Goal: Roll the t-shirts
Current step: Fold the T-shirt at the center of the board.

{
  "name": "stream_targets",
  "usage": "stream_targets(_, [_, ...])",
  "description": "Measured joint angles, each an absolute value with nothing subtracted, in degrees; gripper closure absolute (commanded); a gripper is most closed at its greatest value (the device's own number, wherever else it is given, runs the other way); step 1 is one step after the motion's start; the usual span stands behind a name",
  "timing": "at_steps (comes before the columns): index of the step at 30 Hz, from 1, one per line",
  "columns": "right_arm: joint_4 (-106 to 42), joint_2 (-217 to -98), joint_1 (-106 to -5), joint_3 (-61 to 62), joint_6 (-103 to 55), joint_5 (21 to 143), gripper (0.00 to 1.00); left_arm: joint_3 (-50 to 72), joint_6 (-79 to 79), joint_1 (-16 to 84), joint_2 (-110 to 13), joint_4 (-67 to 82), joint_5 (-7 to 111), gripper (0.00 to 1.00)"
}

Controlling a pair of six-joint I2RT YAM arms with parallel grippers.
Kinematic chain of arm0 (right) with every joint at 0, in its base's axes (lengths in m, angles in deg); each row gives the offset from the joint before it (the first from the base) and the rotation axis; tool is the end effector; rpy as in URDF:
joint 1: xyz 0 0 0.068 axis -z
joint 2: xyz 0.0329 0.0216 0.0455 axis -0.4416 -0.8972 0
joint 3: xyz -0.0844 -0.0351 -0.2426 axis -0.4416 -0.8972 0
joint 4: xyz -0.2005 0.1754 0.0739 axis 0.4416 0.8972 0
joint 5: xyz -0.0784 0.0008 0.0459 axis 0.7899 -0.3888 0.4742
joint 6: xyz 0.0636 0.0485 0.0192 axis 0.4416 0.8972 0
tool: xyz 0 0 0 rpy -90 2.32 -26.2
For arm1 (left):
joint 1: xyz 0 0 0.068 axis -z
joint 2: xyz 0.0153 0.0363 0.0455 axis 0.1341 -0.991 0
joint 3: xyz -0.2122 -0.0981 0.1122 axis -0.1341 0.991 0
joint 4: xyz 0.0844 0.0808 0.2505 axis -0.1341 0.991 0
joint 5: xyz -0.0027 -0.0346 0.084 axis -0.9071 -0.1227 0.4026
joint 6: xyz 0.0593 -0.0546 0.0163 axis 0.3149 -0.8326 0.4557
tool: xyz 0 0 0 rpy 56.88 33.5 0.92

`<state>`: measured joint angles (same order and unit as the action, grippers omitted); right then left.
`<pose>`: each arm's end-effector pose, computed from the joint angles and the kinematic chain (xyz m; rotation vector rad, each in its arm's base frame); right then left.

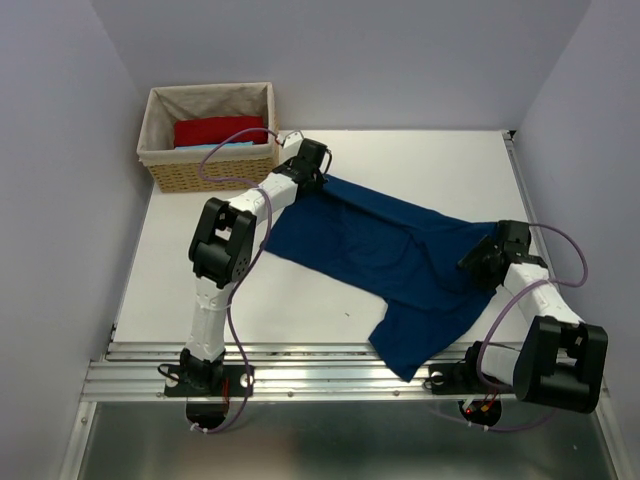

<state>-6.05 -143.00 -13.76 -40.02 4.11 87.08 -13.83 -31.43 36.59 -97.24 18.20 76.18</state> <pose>0.2457 -0.0504 0.1319 1.0263 2.3965 0.2065 0.4785 -0.2414 0.1733 -0.4234 2.1487 -0.4120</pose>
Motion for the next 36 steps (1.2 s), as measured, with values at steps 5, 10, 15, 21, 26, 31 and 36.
stream_targets(5, [-7.1, -144.44, -13.76, -41.0, 4.09, 87.08, 0.49, -13.83, -30.99, 36.7, -97.24, 18.2, 75.57, 1.0])
stream_targets(10, [-9.33, -146.03, -13.78, -41.22, 4.05, 86.75, 0.76, -13.83, -30.84, 36.9, -97.24, 18.22, 75.33, 1.0])
stream_targets(15, [-10.05, -146.19, -13.76, -41.29, 4.2, 86.75, 0.99, -14.02, -30.49, 37.11, -97.24, 18.33, 75.13, 1.0])
stream_targets(21, [-7.45, -139.35, -13.76, -39.41, 4.14, 90.66, 0.99, -15.9, -29.33, 37.25, -97.24, 19.03, 75.22, 1.0])
stream_targets(26, [-5.55, -135.48, -13.76, -34.97, 4.09, 94.69, 0.99, -17.26, -28.45, 37.25, -97.24, 19.56, 75.22, 1.0])
stream_targets(31, [-3.54, -134.43, -13.76, -31.52, 4.09, 96.94, 0.99, -17.34, -27.89, 37.27, -97.24, 20.21, 75.22, 1.0])
stream_targets(36, [-1.46, -134.01, -13.76, -29.86, 4.09, 98.18, 0.99, -17.34, -27.38, 37.27, -97.24, 20.45, 75.2, 1.0])
